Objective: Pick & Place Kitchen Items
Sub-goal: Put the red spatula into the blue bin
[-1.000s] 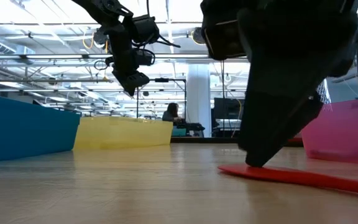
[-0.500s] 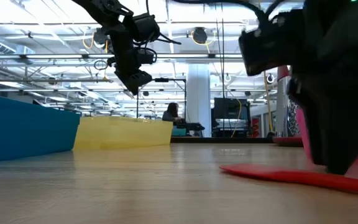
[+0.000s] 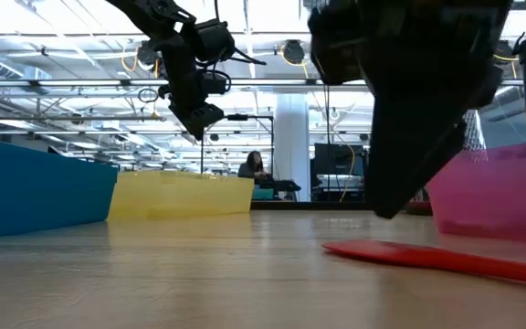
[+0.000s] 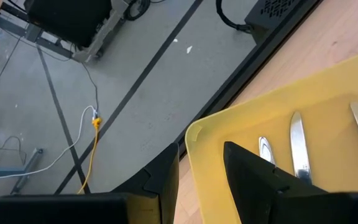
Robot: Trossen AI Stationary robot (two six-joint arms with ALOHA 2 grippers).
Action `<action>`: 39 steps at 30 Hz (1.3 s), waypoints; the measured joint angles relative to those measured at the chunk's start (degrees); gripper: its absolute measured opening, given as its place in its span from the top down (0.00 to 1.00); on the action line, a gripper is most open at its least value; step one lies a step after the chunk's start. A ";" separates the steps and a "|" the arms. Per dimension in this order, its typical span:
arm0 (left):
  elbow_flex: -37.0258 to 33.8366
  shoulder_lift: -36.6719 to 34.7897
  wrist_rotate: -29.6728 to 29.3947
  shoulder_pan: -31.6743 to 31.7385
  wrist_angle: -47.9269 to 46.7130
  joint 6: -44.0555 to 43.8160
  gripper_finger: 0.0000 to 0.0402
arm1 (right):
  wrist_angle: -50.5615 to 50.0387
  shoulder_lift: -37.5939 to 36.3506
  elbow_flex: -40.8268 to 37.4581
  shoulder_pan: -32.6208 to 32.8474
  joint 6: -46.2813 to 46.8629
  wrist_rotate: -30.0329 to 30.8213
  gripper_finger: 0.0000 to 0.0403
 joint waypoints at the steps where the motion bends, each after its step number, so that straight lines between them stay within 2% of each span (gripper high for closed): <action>1: 0.00 0.02 0.02 0.00 -0.01 0.00 0.67 | 1.95 0.15 -0.02 0.29 -0.80 -0.58 0.43; 5: 0.00 0.00 0.06 0.00 -0.01 0.00 0.67 | 6.43 2.01 0.11 0.88 -2.96 -0.73 0.41; 16: 0.00 0.01 0.08 0.00 0.03 0.74 0.67 | -4.21 2.09 0.07 0.28 -8.99 -0.44 0.49; 21: 0.00 0.00 0.07 0.00 0.05 0.90 0.67 | 1.15 2.33 0.00 -0.46 -14.73 -0.73 0.47; 31: -0.02 0.02 0.06 0.00 0.10 0.79 0.67 | 6.45 3.11 0.15 -0.60 -16.93 -0.49 0.36; 37: -0.02 0.02 0.19 0.00 0.12 0.81 0.67 | 7.74 7.61 0.39 0.36 -22.38 -1.25 0.36; 39: -0.02 0.02 0.34 0.00 0.12 0.94 0.67 | 5.81 8.19 0.39 0.91 -22.73 0.76 0.38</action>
